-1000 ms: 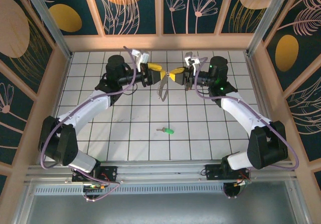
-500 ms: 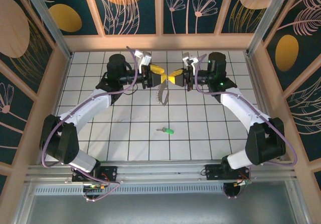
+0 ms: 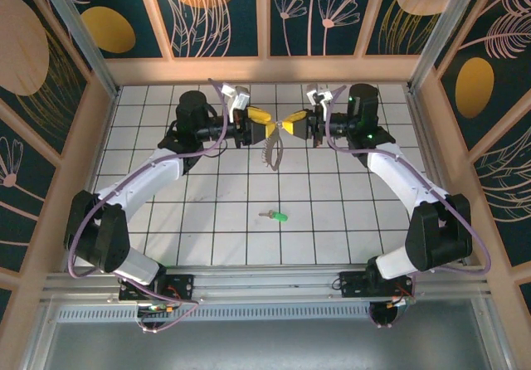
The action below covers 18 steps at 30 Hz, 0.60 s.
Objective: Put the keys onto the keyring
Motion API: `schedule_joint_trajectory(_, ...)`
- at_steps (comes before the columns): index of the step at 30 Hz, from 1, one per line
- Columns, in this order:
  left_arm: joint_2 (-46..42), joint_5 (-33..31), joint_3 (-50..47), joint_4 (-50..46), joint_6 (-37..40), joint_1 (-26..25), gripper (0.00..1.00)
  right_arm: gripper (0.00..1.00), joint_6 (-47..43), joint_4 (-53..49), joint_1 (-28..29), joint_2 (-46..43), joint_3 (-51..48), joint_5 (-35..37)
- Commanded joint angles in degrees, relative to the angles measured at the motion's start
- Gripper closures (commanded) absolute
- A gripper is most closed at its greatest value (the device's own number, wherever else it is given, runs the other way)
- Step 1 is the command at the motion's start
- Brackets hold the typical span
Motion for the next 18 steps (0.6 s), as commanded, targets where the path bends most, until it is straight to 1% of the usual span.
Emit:
schedule_joint_trajectory(1, -2.87, -5.09, -2.45, 4.5, -0.72, 0.19, 0.52, 1.0, 1.85, 4.55, -0.63, -1.48, 0.51, -0.8)
schedule_joint_trajectory(2, -3.32, -7.06, -3.14, 5.64, -1.73, 0.22, 0.52, 1.0, 1.92, 4.54, -0.66, -1.76, 0.53, -0.85)
schedule_joint_trajectory(5, -4.29, -9.92, -4.47, 8.52, -4.57, 0.2, 0.5, 1.0, 2.13, 4.57, -0.63, -2.7, 0.31, -1.32)
schedule_joint_trajectory(9, -5.22, -11.1, -5.55, 11.73, -7.38, 0.22, 0.49, 1.0, 2.54, 5.32, -0.65, -3.96, -0.23, -2.67)
schedule_joint_trajectory(13, -5.75, -9.14, -5.02, 12.9, -7.98, 0.18, 0.5, 1.0, 3.03, 6.64, -0.54, -4.92, -0.48, -3.81)
schedule_joint_trajectory(18, -4.76, -2.5, -2.89, 14.44, -9.13, 0.22, 0.53, 1.0, 3.56, 8.23, -0.22, -5.58, -0.46, -3.94)
